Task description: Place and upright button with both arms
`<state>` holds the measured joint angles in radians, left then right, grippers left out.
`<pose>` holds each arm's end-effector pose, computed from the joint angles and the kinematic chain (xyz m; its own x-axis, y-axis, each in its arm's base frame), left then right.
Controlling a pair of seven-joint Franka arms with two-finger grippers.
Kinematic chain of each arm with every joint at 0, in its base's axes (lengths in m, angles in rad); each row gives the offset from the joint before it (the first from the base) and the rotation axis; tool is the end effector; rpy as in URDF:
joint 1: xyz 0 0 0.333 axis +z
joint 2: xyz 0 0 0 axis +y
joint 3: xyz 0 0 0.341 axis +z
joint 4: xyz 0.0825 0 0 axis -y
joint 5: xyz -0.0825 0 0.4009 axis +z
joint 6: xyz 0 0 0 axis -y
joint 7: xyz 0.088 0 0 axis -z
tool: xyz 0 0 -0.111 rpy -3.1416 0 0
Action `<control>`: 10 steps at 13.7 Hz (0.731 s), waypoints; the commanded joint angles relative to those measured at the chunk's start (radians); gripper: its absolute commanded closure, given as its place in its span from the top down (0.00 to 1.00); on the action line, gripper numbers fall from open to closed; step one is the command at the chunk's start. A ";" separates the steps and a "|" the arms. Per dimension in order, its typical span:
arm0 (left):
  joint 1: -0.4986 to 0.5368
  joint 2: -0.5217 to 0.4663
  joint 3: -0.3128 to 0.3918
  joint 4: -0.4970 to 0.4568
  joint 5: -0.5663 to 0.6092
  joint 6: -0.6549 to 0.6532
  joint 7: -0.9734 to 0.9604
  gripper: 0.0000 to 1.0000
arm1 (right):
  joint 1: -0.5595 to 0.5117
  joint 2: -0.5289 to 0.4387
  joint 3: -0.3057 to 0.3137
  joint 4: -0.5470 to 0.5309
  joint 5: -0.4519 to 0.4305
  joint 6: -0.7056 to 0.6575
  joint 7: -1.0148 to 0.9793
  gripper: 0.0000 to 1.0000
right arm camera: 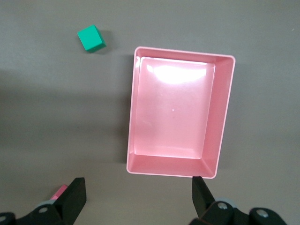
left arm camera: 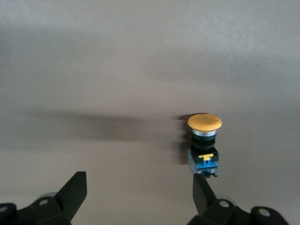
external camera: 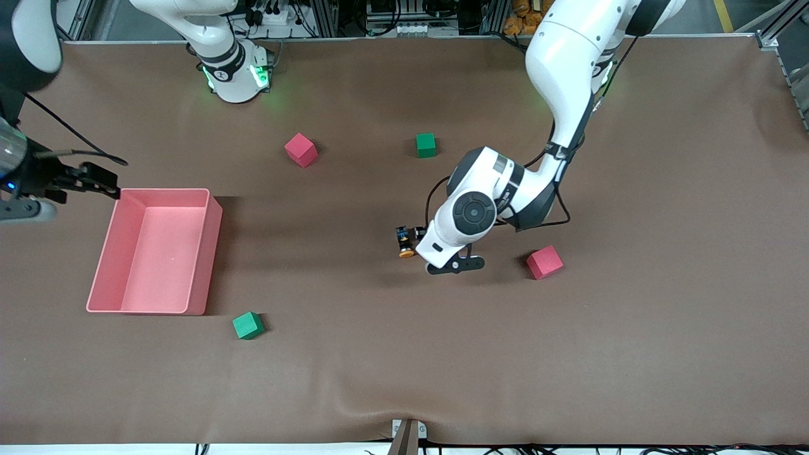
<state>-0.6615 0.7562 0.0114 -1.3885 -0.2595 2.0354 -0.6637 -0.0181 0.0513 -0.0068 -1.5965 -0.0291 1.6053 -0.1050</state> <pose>0.5882 -0.4687 0.2577 0.9665 0.1263 -0.2232 0.1494 -0.9847 0.0894 0.5889 -0.0177 0.6061 0.9957 0.0810 -0.0453 0.0822 -0.9963 0.0247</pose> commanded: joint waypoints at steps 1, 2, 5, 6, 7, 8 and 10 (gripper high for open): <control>-0.041 0.054 0.012 0.039 -0.007 0.070 -0.072 1.00 | -0.003 -0.050 0.001 -0.008 0.001 -0.016 0.016 1.00; -0.055 0.073 0.015 0.045 -0.007 0.092 -0.077 1.00 | -0.005 -0.050 -0.001 -0.003 0.001 -0.025 0.016 1.00; -0.096 0.103 0.030 0.060 -0.003 0.111 -0.109 1.00 | 0.000 -0.044 0.005 0.082 0.008 -0.114 0.077 1.00; -0.108 0.104 0.032 0.072 -0.003 0.111 -0.119 1.00 | 0.003 -0.042 0.005 0.099 0.018 -0.154 0.097 1.00; -0.115 0.115 0.032 0.080 -0.003 0.112 -0.120 1.00 | 0.010 -0.050 0.005 0.098 0.052 -0.178 0.102 1.00; -0.124 0.121 0.032 0.086 -0.003 0.129 -0.122 1.00 | 0.010 -0.050 0.005 0.098 0.067 -0.183 0.102 1.00; -0.138 0.133 0.042 0.091 -0.003 0.137 -0.122 1.00 | 0.007 -0.045 0.004 0.099 0.072 -0.174 0.096 1.00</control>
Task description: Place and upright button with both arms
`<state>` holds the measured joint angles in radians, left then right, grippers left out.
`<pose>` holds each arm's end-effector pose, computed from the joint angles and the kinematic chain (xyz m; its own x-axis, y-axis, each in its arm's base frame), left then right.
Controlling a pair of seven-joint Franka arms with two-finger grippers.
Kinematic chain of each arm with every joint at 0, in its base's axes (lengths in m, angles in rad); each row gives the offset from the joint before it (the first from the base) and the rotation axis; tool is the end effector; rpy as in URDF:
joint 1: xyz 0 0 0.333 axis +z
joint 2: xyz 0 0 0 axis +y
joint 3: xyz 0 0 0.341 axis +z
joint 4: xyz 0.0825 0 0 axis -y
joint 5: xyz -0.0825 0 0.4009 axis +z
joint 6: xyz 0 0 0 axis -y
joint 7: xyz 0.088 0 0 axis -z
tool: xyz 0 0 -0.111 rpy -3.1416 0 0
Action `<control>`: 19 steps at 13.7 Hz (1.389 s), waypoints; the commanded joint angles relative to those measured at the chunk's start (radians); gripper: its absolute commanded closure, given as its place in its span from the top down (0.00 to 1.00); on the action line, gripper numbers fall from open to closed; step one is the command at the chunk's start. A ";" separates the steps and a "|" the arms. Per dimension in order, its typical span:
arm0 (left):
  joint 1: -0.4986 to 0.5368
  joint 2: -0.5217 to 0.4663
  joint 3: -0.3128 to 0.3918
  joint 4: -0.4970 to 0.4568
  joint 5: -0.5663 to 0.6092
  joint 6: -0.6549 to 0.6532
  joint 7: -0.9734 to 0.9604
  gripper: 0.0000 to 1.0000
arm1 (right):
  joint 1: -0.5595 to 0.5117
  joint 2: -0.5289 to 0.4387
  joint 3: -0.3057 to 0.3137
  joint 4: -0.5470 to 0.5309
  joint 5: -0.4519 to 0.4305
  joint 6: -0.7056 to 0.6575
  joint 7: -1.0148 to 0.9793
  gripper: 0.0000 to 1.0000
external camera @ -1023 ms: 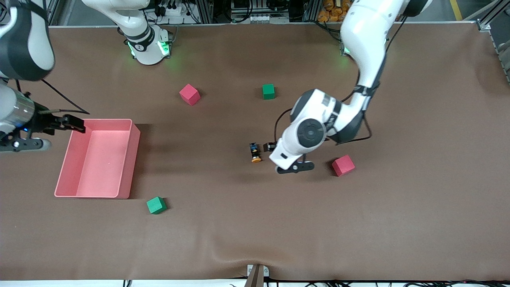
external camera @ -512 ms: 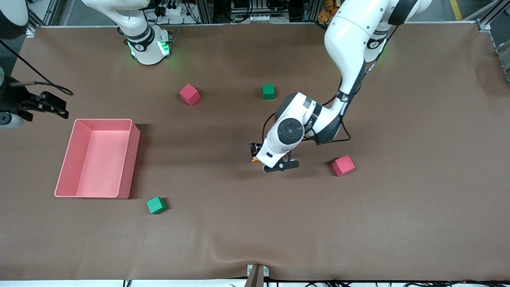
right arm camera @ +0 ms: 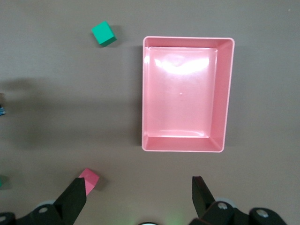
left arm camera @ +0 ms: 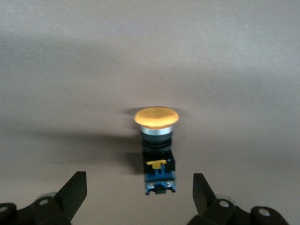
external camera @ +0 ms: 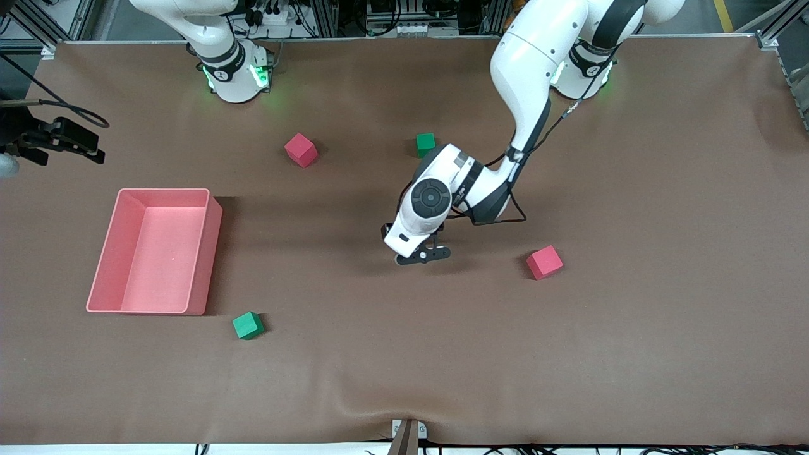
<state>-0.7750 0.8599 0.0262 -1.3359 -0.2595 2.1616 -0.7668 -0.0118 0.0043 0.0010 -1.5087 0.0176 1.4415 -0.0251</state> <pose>0.5537 -0.5360 0.2125 0.9754 0.1465 -0.1644 0.1649 -0.9808 0.1039 0.5593 -0.0039 0.6622 0.9973 0.0166 -0.0710 0.0153 -0.9997 -0.0194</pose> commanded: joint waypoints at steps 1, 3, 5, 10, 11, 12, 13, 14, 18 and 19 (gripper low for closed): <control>-0.033 0.030 0.032 0.037 -0.001 0.010 -0.019 1.00 | 0.001 0.002 -0.004 0.012 0.024 -0.010 0.010 1.00; -0.040 0.033 0.041 0.037 -0.003 0.023 -0.017 1.00 | 0.004 0.000 -0.003 0.012 0.013 -0.010 -0.015 1.00; -0.040 0.039 0.041 0.037 -0.001 0.033 -0.017 0.99 | 0.007 0.000 -0.003 0.013 0.010 -0.007 -0.050 1.00; -0.038 0.051 0.041 0.035 0.006 0.043 -0.012 0.77 | 0.007 -0.001 -0.003 0.013 0.010 -0.003 -0.049 1.00; -0.038 0.051 0.041 0.035 0.006 0.044 -0.012 0.77 | 0.006 -0.001 -0.003 0.013 0.012 -0.003 -0.049 1.00; -0.038 0.053 0.041 0.035 0.006 0.050 -0.014 0.78 | 0.007 -0.001 -0.003 0.013 0.012 -0.003 -0.049 1.00; -0.038 0.053 0.040 0.035 0.006 0.063 -0.014 0.78 | 0.007 -0.001 -0.003 0.013 0.012 -0.003 -0.049 1.00; -0.038 0.053 0.040 0.037 0.005 0.064 -0.014 0.79 | 0.007 -0.001 -0.003 0.013 0.013 -0.004 -0.049 1.00; -0.038 0.053 0.040 0.035 0.005 0.064 -0.012 0.76 | 0.007 -0.001 -0.003 0.010 0.013 -0.004 -0.049 1.00; -0.038 0.054 0.040 0.035 0.005 0.064 -0.012 0.76 | 0.009 -0.001 -0.003 0.010 0.013 -0.006 -0.049 1.00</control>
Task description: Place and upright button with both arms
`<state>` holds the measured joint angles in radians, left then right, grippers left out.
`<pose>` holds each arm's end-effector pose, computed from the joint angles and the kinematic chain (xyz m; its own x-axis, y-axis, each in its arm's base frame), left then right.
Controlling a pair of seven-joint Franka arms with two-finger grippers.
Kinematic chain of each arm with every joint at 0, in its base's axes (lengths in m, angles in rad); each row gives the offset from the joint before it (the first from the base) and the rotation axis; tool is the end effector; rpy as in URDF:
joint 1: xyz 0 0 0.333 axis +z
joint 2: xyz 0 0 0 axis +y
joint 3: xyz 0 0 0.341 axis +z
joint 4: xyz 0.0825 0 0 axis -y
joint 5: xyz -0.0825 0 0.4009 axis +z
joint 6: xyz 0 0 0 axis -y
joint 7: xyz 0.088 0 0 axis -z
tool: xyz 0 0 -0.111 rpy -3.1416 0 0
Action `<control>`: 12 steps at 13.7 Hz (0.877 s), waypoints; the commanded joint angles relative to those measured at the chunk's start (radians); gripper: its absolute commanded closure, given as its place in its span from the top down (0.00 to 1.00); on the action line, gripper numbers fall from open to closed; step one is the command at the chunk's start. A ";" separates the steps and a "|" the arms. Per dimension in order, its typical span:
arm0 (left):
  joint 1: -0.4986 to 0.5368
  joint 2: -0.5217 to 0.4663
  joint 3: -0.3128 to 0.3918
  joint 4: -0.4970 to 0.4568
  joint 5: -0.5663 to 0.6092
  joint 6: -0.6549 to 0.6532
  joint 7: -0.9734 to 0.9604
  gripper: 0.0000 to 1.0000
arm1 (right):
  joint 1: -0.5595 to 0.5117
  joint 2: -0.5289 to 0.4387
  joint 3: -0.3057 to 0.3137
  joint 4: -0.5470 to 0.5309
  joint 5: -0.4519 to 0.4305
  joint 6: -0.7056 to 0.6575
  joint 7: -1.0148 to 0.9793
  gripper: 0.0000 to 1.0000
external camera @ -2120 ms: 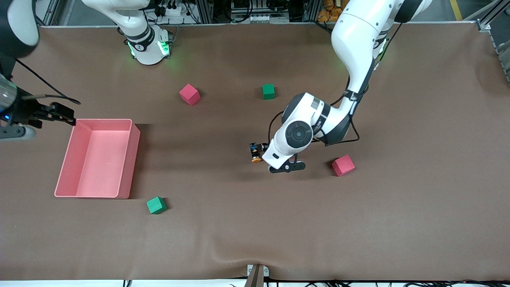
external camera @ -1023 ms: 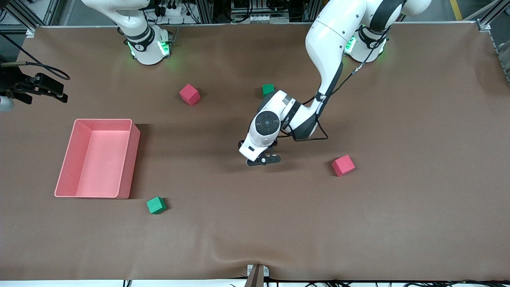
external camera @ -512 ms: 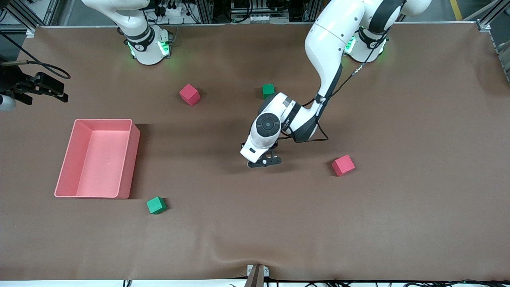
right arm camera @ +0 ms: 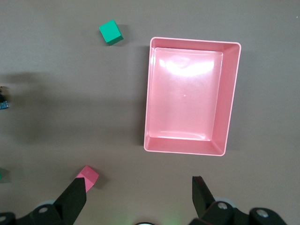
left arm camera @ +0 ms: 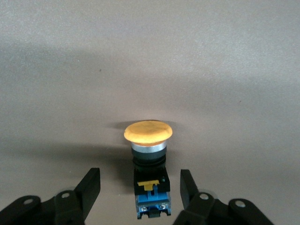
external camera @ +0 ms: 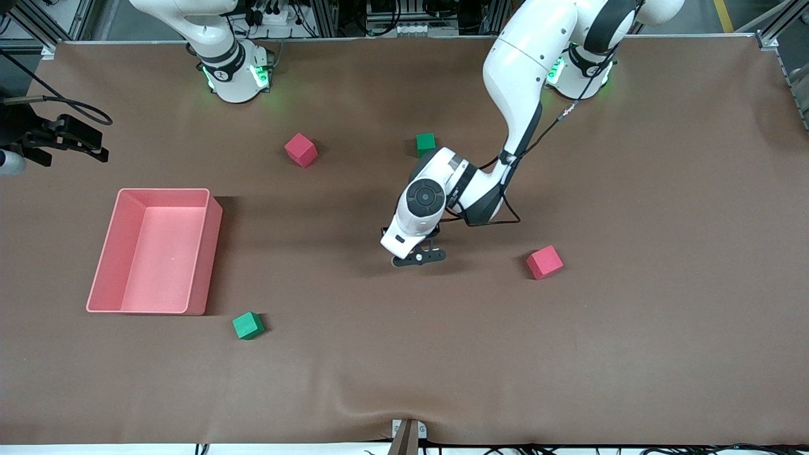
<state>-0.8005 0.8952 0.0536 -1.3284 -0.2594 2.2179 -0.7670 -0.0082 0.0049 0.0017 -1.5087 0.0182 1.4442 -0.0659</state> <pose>0.5553 -0.5398 0.1936 0.9811 0.1488 -0.1238 0.1623 -0.9809 0.1075 0.5598 -0.0014 0.6621 0.9958 0.0617 -0.0680 0.0602 -0.9979 -0.0227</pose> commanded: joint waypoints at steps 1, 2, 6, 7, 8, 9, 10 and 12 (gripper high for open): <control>-0.013 0.019 0.012 0.028 0.005 0.008 -0.012 0.76 | 0.005 -0.002 -0.003 0.010 0.014 -0.008 -0.008 1.00; -0.014 0.019 0.012 0.028 0.005 0.008 -0.011 0.76 | 0.007 -0.002 -0.003 0.010 0.015 -0.010 -0.008 1.00; -0.014 0.027 0.012 0.028 0.005 0.009 -0.006 0.72 | 0.030 0.003 -0.003 0.010 0.009 -0.005 0.001 1.00; -0.014 0.027 0.012 0.028 0.005 0.009 -0.006 0.72 | 0.031 0.001 -0.003 0.008 0.009 -0.008 0.001 1.00; -0.014 0.027 0.012 0.028 0.005 0.009 -0.005 0.68 | 0.031 0.001 -0.003 0.008 0.011 -0.011 0.001 1.00; -0.014 0.027 0.012 0.028 0.005 0.009 -0.005 0.62 | 0.031 -0.002 -0.003 0.008 0.011 -0.014 0.001 1.00; -0.014 0.027 0.012 0.028 0.005 0.009 -0.005 0.56 | 0.033 -0.002 -0.003 0.010 0.011 -0.019 0.001 1.00; -0.014 0.028 0.012 0.029 0.005 0.009 -0.005 0.50 | 0.031 -0.003 -0.005 0.010 0.009 -0.034 -0.005 1.00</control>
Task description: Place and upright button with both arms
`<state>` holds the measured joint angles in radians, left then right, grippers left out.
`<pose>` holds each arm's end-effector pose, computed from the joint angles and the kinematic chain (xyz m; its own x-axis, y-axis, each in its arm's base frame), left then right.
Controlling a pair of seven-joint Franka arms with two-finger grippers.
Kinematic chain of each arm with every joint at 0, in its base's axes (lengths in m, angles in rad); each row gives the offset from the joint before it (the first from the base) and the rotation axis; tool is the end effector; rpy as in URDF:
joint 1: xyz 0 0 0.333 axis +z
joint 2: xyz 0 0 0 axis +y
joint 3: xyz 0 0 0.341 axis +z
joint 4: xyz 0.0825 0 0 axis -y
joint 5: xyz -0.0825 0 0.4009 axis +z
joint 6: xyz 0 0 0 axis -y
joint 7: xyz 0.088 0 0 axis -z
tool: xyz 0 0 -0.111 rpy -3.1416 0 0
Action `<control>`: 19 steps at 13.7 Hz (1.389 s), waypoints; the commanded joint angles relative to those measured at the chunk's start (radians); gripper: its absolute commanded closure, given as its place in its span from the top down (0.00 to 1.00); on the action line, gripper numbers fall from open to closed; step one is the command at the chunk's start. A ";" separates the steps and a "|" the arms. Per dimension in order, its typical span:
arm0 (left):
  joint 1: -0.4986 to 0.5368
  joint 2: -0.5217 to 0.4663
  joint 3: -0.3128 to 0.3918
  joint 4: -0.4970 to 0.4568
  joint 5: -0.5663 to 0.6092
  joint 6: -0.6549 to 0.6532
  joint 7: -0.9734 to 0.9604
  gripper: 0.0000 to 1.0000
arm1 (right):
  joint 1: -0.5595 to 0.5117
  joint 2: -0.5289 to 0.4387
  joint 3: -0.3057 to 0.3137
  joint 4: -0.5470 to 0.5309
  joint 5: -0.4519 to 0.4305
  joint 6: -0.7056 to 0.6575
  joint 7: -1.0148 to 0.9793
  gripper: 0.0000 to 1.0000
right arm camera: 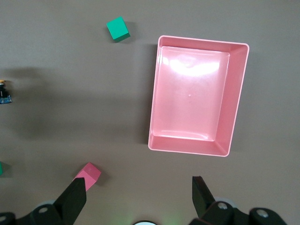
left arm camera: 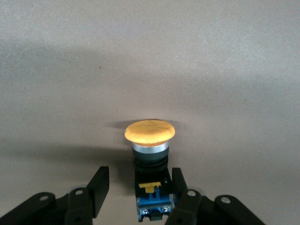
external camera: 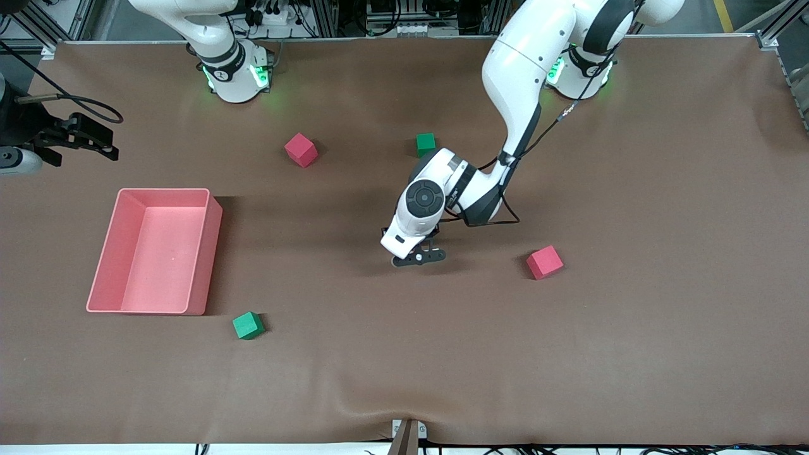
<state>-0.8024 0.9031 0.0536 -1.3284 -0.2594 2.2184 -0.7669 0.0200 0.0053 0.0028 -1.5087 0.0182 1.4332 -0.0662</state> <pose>0.5536 -0.5401 0.1876 0.9807 0.1476 -0.1280 0.1610 -0.9817 0.1014 0.5584 0.0150 0.6610 0.9927 0.0913 -0.0793 0.0897 -0.9957 -0.0235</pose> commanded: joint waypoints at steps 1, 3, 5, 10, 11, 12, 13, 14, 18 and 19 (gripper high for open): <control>-0.011 0.020 0.012 0.029 0.005 0.009 -0.003 0.47 | 0.000 -0.004 -0.009 0.010 0.008 -0.025 -0.009 1.00; -0.011 0.020 0.012 0.029 0.005 0.009 -0.003 0.33 | -0.002 -0.004 -0.010 0.012 0.008 -0.025 -0.009 1.00; -0.011 0.019 0.012 0.029 0.005 0.009 -0.006 0.19 | -0.002 -0.004 -0.010 0.012 0.008 -0.025 -0.009 1.00; -0.011 -0.030 0.017 0.029 0.008 0.004 -0.017 0.00 | 0.002 -0.004 -0.009 0.012 0.008 -0.025 -0.007 1.00; -0.011 -0.042 0.017 0.029 0.009 0.003 -0.018 0.00 | 0.002 -0.004 -0.009 0.010 0.008 -0.025 -0.007 1.00; -0.012 -0.049 0.018 0.029 0.009 0.000 -0.025 0.00 | 0.003 -0.004 -0.009 0.010 0.008 -0.025 -0.007 1.00; -0.012 -0.061 0.018 0.028 0.021 0.000 -0.055 0.00 | 0.003 -0.002 -0.007 0.012 0.008 -0.025 -0.007 1.00; -0.014 -0.066 0.018 0.026 0.072 -0.002 -0.084 0.00 | 0.003 -0.002 -0.007 0.010 0.008 -0.025 -0.007 1.00; -0.078 -0.067 0.023 0.026 0.221 -0.003 -0.303 0.00 | 0.002 -0.004 -0.009 0.010 0.009 -0.027 -0.007 1.00; -0.136 -0.063 0.069 0.028 0.317 -0.002 -0.424 0.00 | 0.002 -0.004 -0.007 0.010 0.008 -0.027 -0.007 1.00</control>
<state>-0.8520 0.8476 0.0630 -1.2917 -0.0477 2.2233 -1.0175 0.0208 0.0053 -0.0032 -1.5087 0.0182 1.4219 -0.0664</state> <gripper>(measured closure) 0.670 0.000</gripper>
